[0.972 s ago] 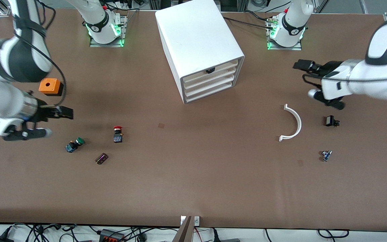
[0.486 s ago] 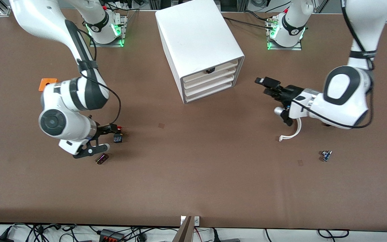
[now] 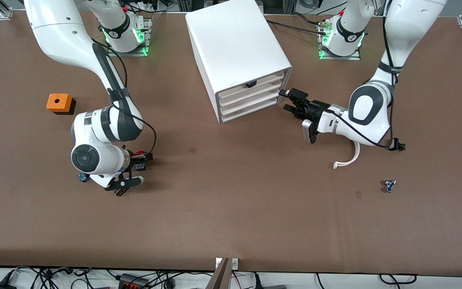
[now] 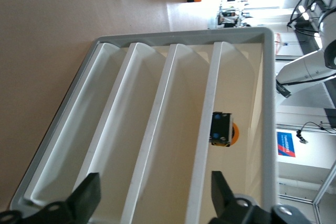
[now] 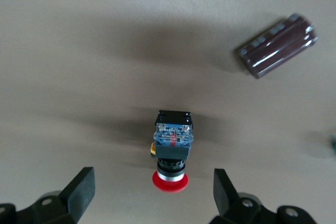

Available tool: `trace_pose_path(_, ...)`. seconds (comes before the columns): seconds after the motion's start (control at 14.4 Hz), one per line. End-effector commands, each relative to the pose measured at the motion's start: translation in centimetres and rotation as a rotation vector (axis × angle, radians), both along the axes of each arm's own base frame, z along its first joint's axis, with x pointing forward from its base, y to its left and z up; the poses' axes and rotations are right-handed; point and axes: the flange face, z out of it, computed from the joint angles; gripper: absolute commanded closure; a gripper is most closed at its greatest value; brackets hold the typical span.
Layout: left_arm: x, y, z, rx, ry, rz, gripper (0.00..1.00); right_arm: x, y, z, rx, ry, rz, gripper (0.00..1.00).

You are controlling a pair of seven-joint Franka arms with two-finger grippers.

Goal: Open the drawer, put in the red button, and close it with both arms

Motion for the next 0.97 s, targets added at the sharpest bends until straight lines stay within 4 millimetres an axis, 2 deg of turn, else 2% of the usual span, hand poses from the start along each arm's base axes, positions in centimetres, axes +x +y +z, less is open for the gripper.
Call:
trace_pose_path(0.0,-1.5,-1.5,-2.8,-0.071,-0.018,-0.016,0.30,-0.2,0.7,-1.8,-0.012,0.017,-0.033,0.00)
trace_pose_path(0.14,-2.7,-1.7,-4.1,-0.102,0.004,0.004,0.38,-0.3,0.5,-2.8,-0.020,0.028,-0.031,0.00)
trace_pose_path(0.28,-3.4,-1.7,-4.6,-0.108,0.019,0.005,0.41,-0.4,0.4,-3.5,-0.023,0.035,-0.034,0.00)
trace_pose_path(0.35,-3.8,-2.0,-4.7,-0.110,0.024,0.002,0.50,-0.4,0.4,-4.0,-0.025,0.039,-0.034,0.00)
trace_pose_path(0.42,-4.4,-2.5,-4.9,-0.119,0.038,0.001,0.53,-0.3,0.1,-4.1,-0.026,0.037,-0.038,0.00)
trace_pose_path(0.56,-5.2,-3.2,-5.3,-0.130,0.055,0.012,0.53,-0.1,-0.3,-4.6,-0.027,0.029,-0.040,0.00)
trace_pose_path(0.69,-5.7,-3.5,-5.6,-0.130,0.065,0.011,0.55,-0.1,-0.4,-4.7,-0.025,0.029,-0.031,0.11)
trace_pose_path(0.9,-6.2,-3.6,-5.9,-0.129,0.072,0.005,0.56,0.0,-0.8,-5.4,-0.053,0.019,-0.006,0.19)
